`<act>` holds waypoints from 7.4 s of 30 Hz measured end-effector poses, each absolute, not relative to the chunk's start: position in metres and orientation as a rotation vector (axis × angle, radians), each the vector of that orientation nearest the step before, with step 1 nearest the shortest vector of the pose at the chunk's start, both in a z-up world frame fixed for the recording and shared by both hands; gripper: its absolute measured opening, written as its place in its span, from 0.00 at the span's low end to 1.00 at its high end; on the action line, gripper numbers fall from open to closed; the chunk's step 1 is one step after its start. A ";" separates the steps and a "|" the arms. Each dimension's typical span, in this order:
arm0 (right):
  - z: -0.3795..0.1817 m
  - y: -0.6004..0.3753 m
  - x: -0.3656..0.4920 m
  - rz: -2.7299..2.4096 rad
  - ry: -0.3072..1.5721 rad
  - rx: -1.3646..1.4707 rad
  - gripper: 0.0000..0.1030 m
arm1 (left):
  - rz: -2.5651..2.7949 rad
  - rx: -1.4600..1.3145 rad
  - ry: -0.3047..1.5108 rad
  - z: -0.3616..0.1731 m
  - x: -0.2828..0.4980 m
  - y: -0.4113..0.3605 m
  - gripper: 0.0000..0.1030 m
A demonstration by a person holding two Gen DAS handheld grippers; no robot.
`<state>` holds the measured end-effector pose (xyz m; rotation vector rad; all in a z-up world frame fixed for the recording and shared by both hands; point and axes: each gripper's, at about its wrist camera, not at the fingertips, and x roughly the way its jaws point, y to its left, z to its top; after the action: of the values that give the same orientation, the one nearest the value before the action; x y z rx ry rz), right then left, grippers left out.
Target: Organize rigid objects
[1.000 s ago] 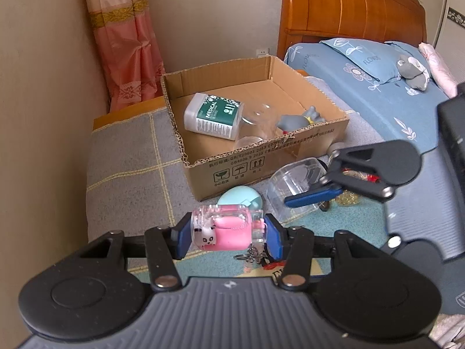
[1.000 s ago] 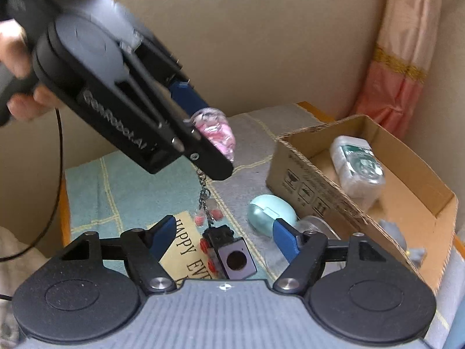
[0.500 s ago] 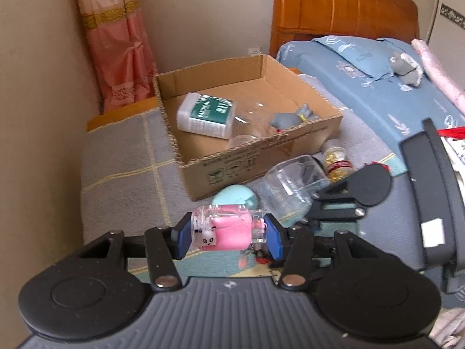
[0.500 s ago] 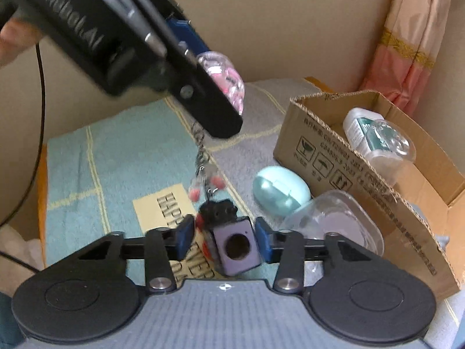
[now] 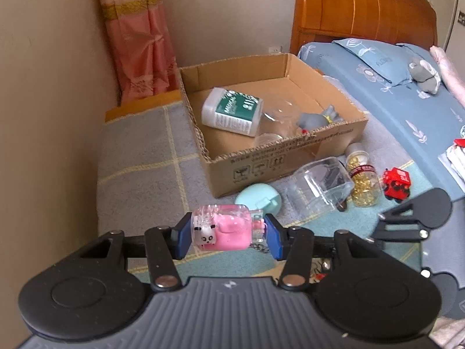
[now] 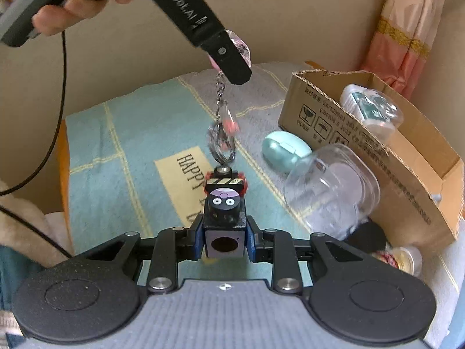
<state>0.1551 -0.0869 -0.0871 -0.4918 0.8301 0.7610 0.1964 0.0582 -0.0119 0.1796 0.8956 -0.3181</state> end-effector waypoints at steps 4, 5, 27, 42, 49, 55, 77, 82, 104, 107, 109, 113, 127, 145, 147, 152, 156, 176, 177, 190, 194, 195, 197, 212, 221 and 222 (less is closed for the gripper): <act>-0.087 -0.098 0.147 0.745 0.844 -0.474 0.31 | -0.323 0.208 0.885 -0.008 0.197 0.054 0.48; -0.086 -0.100 0.148 0.737 0.850 -0.464 0.31 | -0.326 0.214 0.880 -0.007 0.197 0.053 0.48; -0.083 -0.126 0.151 0.656 0.857 -0.390 0.31 | -0.339 0.248 0.760 0.046 0.279 0.016 0.49; -0.076 -0.135 0.156 0.614 0.853 -0.323 0.36 | -0.312 0.171 0.793 0.005 0.265 0.023 0.92; -0.076 -0.141 0.152 0.553 0.841 -0.271 0.57 | -0.307 0.158 0.795 -0.020 0.243 0.028 0.94; -0.076 -0.156 0.152 0.493 0.842 -0.184 0.61 | -0.316 0.125 0.785 -0.039 0.231 0.037 0.94; -0.076 -0.153 0.142 0.452 0.801 -0.126 0.65 | -0.267 0.112 0.839 -0.100 0.252 0.023 0.94; -0.079 -0.147 0.140 0.440 0.799 -0.146 0.68 | -0.256 0.086 0.850 -0.106 0.256 0.022 0.95; -0.069 -0.170 0.148 0.307 0.755 -0.182 0.74 | -0.271 0.142 0.841 -0.092 0.220 0.045 0.95; -0.069 -0.154 0.143 0.372 0.749 -0.200 0.74 | -0.267 0.148 0.847 -0.092 0.221 0.045 0.95; -0.073 -0.142 0.141 0.421 0.761 -0.206 0.77 | -0.271 0.152 0.851 -0.092 0.220 0.046 0.95; -0.083 -0.123 0.135 0.489 0.794 -0.242 0.77 | -0.270 0.168 0.856 -0.095 0.217 0.047 0.95; -0.112 -0.091 0.141 0.532 0.870 -0.317 0.87 | -0.314 0.211 0.883 -0.104 0.216 0.039 0.95; -0.118 -0.107 0.141 0.443 0.876 -0.245 1.00 | -0.328 0.212 0.816 -0.087 0.191 0.034 0.95; -0.119 -0.102 0.135 0.465 0.855 -0.251 1.00 | -0.332 0.230 0.810 -0.095 0.192 0.033 0.95; -0.121 -0.093 0.128 0.503 0.828 -0.264 0.98 | -0.326 0.206 0.827 -0.111 0.206 0.035 0.95; -0.121 -0.090 0.130 0.520 0.816 -0.268 0.97 | -0.315 0.158 0.837 -0.120 0.219 0.039 0.94; -0.112 -0.100 0.142 0.547 0.794 -0.327 0.61 | -0.385 0.161 0.792 -0.117 0.232 0.033 0.61; -0.112 -0.100 0.142 0.546 0.795 -0.330 0.59 | -0.390 0.164 0.792 -0.116 0.232 0.033 0.59; -0.098 -0.113 0.140 0.545 0.803 -0.323 0.55 | -0.424 0.168 0.837 -0.098 0.223 0.037 0.59; -0.087 -0.120 0.140 0.545 0.795 -0.310 0.55 | -0.434 0.182 0.823 -0.082 0.218 0.038 0.59; -0.084 -0.122 0.140 0.543 0.788 -0.310 0.55 | -0.440 0.185 0.818 -0.078 0.216 0.038 0.59; -0.078 -0.125 0.141 0.533 0.775 -0.315 0.55 | -0.440 0.191 0.808 -0.072 0.215 0.038 0.59; -0.018 -0.171 0.209 0.405 0.665 -0.246 0.55 | -0.474 0.209 0.738 0.006 0.240 0.020 0.59; -0.006 -0.187 0.289 0.295 0.647 -0.189 0.55 | -0.478 0.222 0.728 0.027 0.310 -0.014 0.59; -0.007 -0.189 0.299 0.292 0.662 -0.179 0.55 | -0.482 0.226 0.731 0.026 0.318 -0.018 0.59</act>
<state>0.2990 -0.1887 -0.0072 -0.1791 0.6621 0.2921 0.3175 -0.0180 0.0260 0.2259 0.7305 -0.4816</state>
